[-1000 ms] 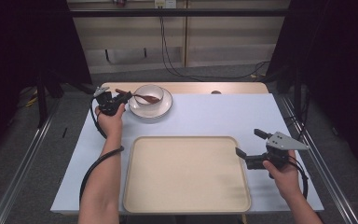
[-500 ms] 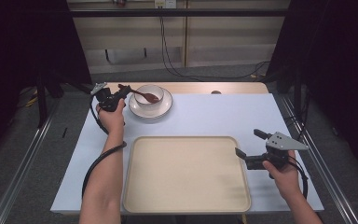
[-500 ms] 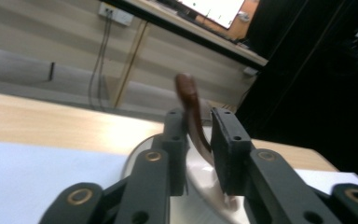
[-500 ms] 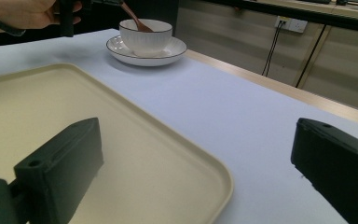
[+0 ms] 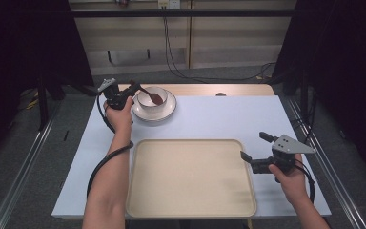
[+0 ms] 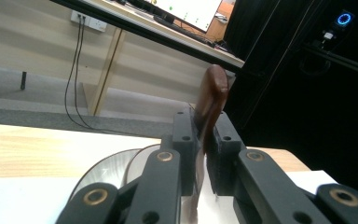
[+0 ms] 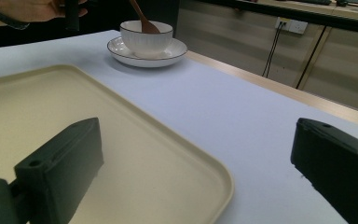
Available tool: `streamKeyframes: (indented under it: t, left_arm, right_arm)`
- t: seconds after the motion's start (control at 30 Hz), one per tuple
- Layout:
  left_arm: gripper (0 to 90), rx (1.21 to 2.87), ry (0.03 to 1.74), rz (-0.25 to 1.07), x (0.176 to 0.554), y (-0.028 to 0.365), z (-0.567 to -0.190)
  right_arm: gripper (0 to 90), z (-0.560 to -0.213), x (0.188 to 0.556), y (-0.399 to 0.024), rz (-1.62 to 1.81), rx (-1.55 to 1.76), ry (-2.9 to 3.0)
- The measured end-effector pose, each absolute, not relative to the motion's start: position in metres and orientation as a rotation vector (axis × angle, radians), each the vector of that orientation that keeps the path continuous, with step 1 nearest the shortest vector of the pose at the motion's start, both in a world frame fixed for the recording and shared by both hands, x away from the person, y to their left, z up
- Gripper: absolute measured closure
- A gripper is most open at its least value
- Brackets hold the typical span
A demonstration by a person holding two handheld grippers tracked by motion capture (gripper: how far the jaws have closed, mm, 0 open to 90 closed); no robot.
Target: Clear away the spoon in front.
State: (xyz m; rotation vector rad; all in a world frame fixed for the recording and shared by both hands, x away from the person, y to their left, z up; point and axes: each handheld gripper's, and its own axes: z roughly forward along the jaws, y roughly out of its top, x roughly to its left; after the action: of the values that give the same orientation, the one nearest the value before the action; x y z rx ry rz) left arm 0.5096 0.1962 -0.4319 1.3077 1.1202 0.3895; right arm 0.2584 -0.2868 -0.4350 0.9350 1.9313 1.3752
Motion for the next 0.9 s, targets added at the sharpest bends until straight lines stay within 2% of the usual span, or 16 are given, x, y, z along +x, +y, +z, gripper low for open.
streamKeyframes:
  t: [0.37, 0.9]
  left_arm:
    - [83.8, 1.345, 1.067, 0.383, 0.510, 0.186, -0.417]
    - [83.9, 1.387, 0.993, 0.355, 0.498, 0.194, -0.384]
  right_arm:
    - [2.1, -0.434, 0.258, -0.287, 1.379, 0.943, 1.925]
    - [2.1, -0.434, 0.258, -0.287, 1.377, 0.926, 1.927]
